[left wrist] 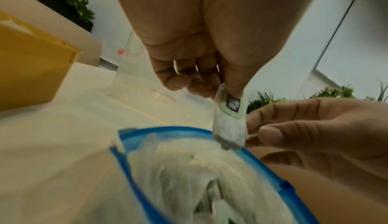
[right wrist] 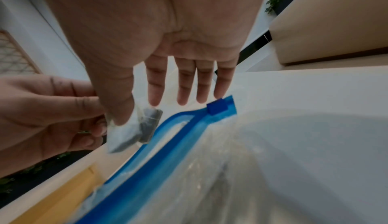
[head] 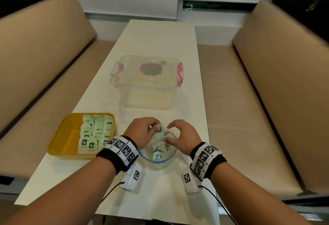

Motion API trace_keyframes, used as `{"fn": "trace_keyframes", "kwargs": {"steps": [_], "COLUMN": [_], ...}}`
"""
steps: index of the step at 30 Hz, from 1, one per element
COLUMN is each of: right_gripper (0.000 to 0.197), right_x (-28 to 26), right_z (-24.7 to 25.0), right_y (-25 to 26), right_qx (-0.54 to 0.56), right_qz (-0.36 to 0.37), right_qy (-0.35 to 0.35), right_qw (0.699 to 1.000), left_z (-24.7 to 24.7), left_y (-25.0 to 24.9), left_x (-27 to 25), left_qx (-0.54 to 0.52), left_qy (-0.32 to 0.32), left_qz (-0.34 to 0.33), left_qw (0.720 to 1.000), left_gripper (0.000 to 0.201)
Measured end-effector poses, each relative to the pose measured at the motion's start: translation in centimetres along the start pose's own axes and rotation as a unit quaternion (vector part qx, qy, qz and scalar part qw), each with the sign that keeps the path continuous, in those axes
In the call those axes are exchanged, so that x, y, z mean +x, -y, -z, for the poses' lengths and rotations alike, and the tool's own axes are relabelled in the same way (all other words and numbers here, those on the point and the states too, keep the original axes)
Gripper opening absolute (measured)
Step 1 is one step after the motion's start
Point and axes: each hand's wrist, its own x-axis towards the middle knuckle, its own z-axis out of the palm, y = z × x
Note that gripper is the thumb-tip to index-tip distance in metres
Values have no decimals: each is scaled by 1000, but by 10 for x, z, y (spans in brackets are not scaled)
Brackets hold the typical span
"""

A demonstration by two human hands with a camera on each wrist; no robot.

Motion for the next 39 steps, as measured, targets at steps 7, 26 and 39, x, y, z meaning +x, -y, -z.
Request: {"fn": "trace_keyframes", "kwargs": {"steps": [7, 26, 39], "right_gripper": [13, 24, 9], "right_x": [12, 29, 68], "right_z": [-8, -34, -77], "right_y": [21, 100, 160], "right_qx": [108, 243, 187], "right_qz": [14, -11, 59], "right_qy": [34, 196, 47], "right_qw": [993, 950, 979], "left_z": [13, 98, 169], "left_y": [2, 33, 74], "left_x": [-8, -27, -32], "left_qx": [-68, -76, -4], "left_qy": [-14, -105, -59], "left_qz": [-26, -42, -77], "left_qw": [997, 991, 995], "left_gripper": [10, 11, 5]}}
